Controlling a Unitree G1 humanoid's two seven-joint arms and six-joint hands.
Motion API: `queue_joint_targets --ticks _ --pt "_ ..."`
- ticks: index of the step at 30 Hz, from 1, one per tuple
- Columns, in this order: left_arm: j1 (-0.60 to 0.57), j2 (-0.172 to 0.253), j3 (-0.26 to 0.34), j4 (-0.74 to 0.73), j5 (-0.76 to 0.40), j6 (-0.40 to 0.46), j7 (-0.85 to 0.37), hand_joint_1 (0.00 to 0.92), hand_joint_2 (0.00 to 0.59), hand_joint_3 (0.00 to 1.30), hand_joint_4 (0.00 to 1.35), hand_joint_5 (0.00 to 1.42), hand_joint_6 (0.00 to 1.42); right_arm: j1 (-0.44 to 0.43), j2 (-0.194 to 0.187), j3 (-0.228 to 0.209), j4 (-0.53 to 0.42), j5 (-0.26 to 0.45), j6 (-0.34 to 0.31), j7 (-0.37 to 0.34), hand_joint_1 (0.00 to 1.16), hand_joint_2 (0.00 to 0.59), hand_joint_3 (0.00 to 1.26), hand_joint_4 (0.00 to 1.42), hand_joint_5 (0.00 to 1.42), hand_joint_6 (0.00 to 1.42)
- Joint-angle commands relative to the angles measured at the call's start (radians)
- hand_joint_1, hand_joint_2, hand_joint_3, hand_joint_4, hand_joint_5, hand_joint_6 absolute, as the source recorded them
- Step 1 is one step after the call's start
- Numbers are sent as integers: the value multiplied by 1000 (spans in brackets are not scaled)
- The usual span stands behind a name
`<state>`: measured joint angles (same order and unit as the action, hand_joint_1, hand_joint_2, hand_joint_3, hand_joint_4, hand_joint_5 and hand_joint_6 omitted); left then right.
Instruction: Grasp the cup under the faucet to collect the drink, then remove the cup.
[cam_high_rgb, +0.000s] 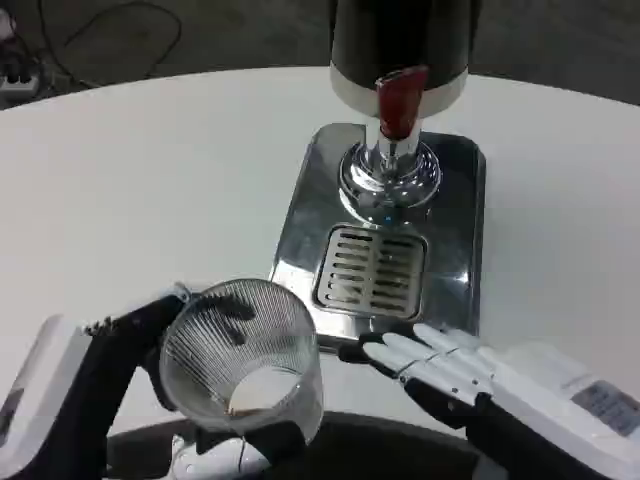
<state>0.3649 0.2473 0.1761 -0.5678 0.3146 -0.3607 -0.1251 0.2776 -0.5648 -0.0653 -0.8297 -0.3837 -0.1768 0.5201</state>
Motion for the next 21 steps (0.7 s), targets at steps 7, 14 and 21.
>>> queue_joint_targets --ticks 7,14,21 --pt "-10 7 -4 -8 -19 -20 3 742 29 713 781 933 999 8 -7 -12 -13 8 4 8 314 408 85 42 0 0" --pt "-17 8 -7 0 -18 -20 3 742 29 713 787 933 1001 17 -6 -17 -13 10 3 7 319 407 85 48 0 0" --pt "-55 16 4 53 -8 -26 17 742 29 713 787 933 1001 31 -4 -26 -20 10 3 5 323 407 85 51 0 0"
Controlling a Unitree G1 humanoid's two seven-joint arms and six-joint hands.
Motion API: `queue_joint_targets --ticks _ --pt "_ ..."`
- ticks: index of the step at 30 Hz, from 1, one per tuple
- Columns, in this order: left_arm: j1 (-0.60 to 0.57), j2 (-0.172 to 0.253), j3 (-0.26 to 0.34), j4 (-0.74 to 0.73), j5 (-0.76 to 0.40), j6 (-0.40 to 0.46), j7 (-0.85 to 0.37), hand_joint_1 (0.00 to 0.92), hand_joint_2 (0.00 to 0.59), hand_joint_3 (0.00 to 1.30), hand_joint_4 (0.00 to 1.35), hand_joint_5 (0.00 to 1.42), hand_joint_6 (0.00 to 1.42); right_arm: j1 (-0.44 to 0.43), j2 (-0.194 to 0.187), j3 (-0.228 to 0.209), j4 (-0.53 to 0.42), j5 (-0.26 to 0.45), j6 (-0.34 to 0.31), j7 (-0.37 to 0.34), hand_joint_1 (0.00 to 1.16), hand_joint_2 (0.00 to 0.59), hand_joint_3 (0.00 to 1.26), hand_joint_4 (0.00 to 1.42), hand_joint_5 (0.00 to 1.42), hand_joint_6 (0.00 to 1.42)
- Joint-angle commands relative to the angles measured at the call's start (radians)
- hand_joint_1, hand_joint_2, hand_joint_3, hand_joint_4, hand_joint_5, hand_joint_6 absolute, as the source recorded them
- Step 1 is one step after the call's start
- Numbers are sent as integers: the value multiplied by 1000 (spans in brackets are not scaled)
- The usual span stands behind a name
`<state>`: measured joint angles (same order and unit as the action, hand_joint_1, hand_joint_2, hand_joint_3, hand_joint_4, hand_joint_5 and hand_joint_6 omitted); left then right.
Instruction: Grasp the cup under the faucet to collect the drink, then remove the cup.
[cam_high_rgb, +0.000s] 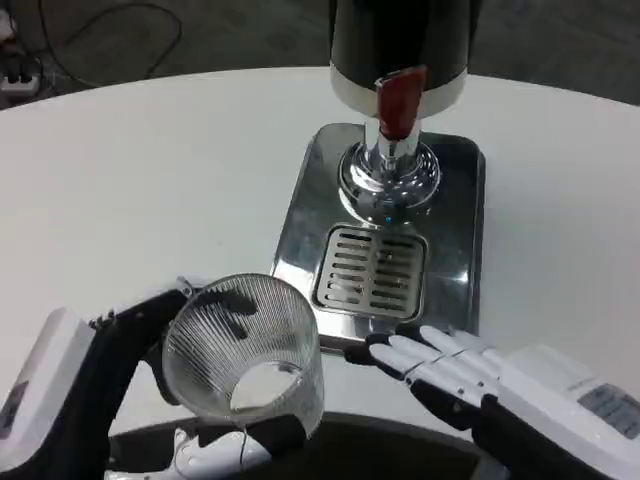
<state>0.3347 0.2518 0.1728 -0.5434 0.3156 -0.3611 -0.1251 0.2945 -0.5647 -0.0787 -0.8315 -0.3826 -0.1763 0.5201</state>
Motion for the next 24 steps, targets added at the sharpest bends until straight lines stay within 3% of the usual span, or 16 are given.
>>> queue_joint_targets --ticks 1,7,13,18,24 --pt "-30 11 12 42 -7 -33 25 742 29 713 787 933 1001 17 -4 -14 -20 9 3 5 323 407 85 52 0 0" --pt "-125 47 50 224 66 -106 110 740 29 713 799 943 1014 66 1 -68 -40 27 -11 -3 325 409 85 52 0 0" --pt "-247 94 40 356 115 -134 160 735 28 713 799 945 1017 112 5 -131 -47 58 -33 -7 326 412 85 52 0 0" --pt "-440 137 -6 529 157 -124 186 707 31 713 799 961 1034 150 6 -175 -48 82 -58 -7 326 412 85 52 0 0" --pt "-642 142 -80 755 189 -96 230 682 33 702 799 963 1041 159 4 -179 -51 87 -66 -1 326 412 85 52 0 0"
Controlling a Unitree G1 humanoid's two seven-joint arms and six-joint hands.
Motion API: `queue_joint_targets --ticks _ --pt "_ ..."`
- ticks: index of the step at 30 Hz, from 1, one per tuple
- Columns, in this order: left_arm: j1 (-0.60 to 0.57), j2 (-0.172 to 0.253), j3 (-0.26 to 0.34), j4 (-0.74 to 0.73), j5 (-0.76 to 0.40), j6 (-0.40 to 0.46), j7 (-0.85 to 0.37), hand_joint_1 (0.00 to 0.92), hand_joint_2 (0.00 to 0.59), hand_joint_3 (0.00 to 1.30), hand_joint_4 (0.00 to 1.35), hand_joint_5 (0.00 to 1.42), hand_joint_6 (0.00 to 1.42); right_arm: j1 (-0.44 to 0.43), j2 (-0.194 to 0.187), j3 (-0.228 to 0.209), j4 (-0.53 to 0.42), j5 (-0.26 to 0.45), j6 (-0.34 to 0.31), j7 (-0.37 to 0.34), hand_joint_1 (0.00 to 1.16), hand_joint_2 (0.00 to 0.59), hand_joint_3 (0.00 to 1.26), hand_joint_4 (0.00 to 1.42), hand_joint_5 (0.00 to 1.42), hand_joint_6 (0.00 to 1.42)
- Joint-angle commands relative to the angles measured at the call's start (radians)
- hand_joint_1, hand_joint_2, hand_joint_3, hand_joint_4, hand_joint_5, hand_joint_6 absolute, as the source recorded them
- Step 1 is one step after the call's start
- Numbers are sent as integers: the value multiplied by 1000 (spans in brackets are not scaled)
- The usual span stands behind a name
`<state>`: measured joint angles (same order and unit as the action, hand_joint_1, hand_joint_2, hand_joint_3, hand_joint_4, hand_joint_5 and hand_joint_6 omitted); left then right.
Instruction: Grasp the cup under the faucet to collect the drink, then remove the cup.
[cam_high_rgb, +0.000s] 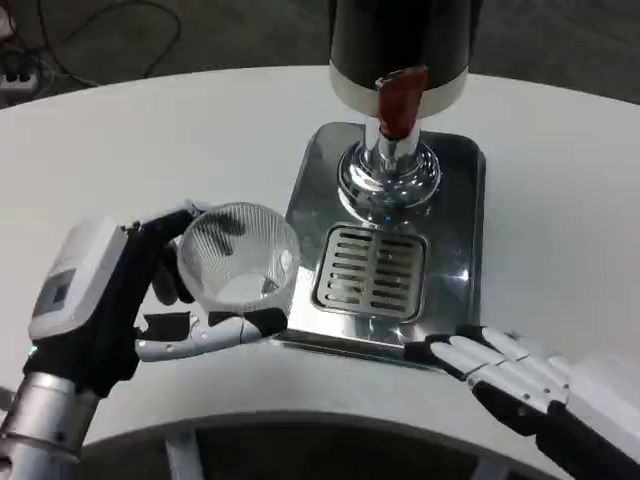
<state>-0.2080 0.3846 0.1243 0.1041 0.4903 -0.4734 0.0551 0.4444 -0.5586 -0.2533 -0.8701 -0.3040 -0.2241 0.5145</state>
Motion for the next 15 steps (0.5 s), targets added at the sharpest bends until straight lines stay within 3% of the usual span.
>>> queue_joint_targets --ticks 1,11,15 --pt "-129 11 -44 141 19 19 57 681 33 699 799 963 1041 9 -3 -4 -13 8 -17 5 326 412 85 52 0 0" --pt "-349 13 -160 435 58 10 116 669 31 702 799 976 1052 11 -4 -13 -11 13 -9 9 326 412 85 52 0 0" --pt "-424 -6 -203 537 60 15 141 665 30 703 799 978 1054 10 -4 -15 -2 15 -9 9 326 412 85 52 0 0"
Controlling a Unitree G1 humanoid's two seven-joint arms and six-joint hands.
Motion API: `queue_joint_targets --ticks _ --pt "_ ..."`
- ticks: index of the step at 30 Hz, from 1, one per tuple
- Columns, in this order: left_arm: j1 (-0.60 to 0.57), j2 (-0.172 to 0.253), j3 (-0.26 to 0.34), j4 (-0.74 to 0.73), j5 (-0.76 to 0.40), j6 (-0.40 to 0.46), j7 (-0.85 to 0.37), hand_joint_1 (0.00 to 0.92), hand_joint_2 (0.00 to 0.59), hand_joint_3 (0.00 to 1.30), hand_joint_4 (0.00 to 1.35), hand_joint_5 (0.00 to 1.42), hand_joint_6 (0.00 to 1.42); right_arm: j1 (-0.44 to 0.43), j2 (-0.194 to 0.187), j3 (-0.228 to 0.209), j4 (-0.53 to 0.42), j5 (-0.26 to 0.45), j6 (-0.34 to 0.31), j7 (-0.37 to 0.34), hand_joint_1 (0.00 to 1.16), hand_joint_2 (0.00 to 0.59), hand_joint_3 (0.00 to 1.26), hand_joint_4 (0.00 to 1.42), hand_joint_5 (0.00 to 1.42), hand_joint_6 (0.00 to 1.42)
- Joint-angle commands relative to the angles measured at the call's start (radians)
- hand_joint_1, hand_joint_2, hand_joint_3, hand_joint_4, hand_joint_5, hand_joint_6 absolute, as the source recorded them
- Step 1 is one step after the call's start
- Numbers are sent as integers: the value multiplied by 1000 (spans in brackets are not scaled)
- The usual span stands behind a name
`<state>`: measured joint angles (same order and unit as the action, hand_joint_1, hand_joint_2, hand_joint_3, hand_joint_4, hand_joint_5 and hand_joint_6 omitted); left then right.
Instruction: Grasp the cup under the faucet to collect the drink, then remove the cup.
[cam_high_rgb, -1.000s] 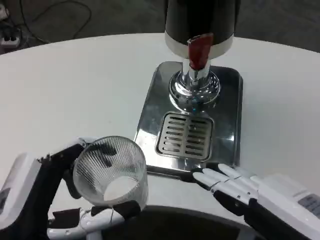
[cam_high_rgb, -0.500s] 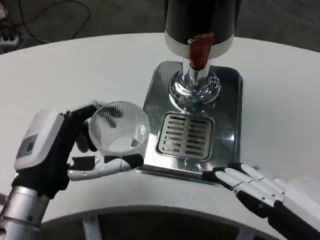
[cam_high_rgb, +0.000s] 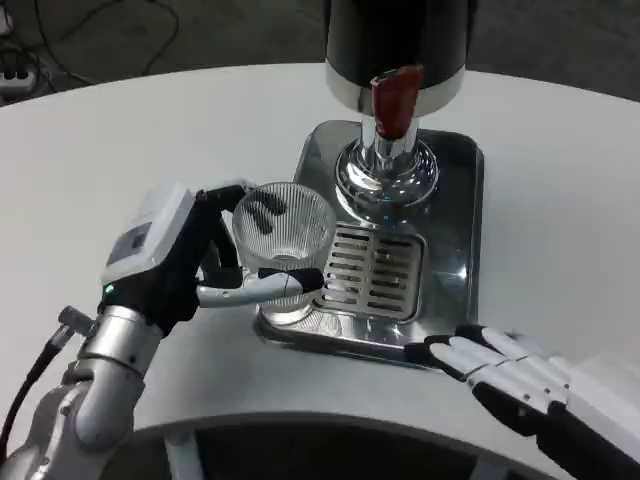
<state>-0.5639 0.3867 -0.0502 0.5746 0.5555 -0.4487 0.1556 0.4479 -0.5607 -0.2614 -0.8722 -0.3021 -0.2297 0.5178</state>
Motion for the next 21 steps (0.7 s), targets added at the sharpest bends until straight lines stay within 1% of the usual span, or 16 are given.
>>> queue_joint_targets --ticks 1,7,13,18,21 --pt "-80 -10 -37 82 -5 -11 46 664 29 704 799 979 1055 6 -2 -7 2 13 -4 5 326 412 85 52 0 0" --pt "-153 -34 -87 149 -2 -7 74 661 29 712 806 992 1056 16 0 -17 16 16 -11 2 326 412 85 52 0 0" --pt "-196 -55 -112 198 -5 6 83 654 27 713 810 994 1067 23 2 -19 19 17 -14 0 326 412 85 52 0 0" --pt "-228 -70 -143 217 4 57 72 652 26 713 810 994 1053 37 4 -32 21 24 -22 -3 326 412 85 52 0 0" --pt "-233 -73 -154 216 3 73 67 655 28 713 810 994 1049 48 6 -42 22 31 -29 -5 326 412 85 52 0 0"
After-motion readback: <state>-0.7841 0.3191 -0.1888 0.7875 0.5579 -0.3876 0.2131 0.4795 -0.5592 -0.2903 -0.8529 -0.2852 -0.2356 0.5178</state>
